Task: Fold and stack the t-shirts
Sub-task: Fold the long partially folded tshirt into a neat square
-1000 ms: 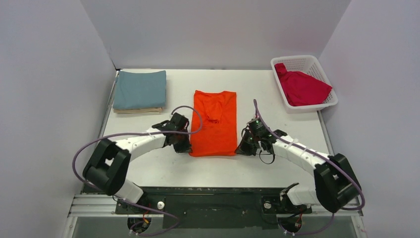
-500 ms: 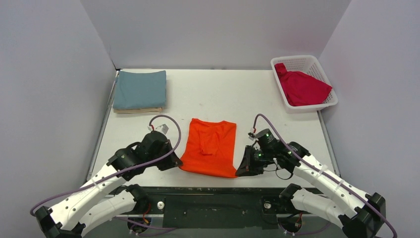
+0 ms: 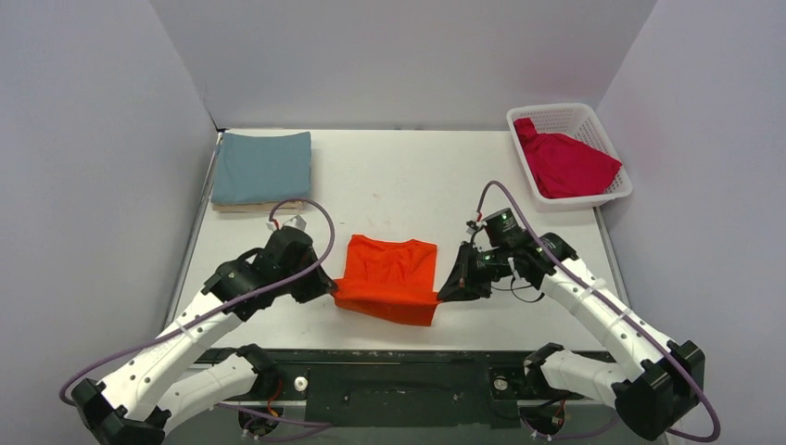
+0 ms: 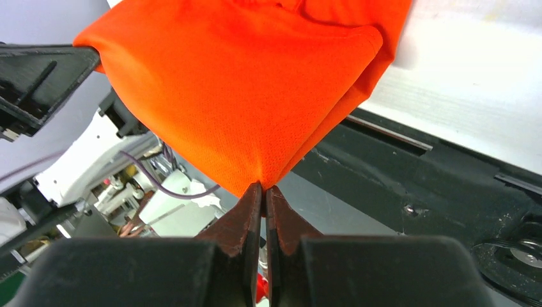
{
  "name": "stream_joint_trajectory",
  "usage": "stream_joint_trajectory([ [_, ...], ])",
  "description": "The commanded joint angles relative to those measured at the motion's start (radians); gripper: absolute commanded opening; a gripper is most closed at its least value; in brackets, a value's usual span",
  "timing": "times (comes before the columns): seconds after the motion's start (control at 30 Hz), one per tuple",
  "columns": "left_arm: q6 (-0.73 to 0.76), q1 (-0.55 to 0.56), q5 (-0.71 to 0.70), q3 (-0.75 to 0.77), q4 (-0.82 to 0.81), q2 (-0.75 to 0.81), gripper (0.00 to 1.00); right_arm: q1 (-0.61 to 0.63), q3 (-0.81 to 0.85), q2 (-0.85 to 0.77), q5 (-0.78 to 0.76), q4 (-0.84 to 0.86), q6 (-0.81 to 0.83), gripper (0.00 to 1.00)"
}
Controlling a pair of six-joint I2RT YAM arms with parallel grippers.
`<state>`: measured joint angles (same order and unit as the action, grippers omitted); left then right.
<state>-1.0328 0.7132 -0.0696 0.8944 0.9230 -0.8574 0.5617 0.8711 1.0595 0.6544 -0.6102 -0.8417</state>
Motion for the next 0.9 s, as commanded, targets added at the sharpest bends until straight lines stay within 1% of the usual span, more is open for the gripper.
stream_joint_trajectory([
  [0.0, 0.051, -0.092, 0.018, 0.046, -0.108, -0.058, 0.00, -0.061, 0.087, 0.075, 0.049, -0.048, 0.078, 0.00],
  [0.1, 0.089, -0.160, 0.066, 0.058, -0.174, -0.115, 0.00, -0.085, 0.142, 0.125, 0.049, -0.061, 0.114, 0.00],
  [0.33, 0.144, -0.228, 0.070, 0.124, -0.234, -0.252, 0.00, -0.153, 0.208, 0.241, 0.042, -0.063, 0.155, 0.00],
  [0.5, 0.153, -0.241, 0.070, 0.161, -0.286, -0.359, 0.00, -0.189, 0.244, 0.307, 0.011, -0.059, 0.184, 0.00],
  [0.87, 0.194, -0.273, 0.041, 0.267, -0.325, -0.597, 0.00, -0.244, 0.341, 0.537, 0.009, -0.014, 0.225, 0.00],
])
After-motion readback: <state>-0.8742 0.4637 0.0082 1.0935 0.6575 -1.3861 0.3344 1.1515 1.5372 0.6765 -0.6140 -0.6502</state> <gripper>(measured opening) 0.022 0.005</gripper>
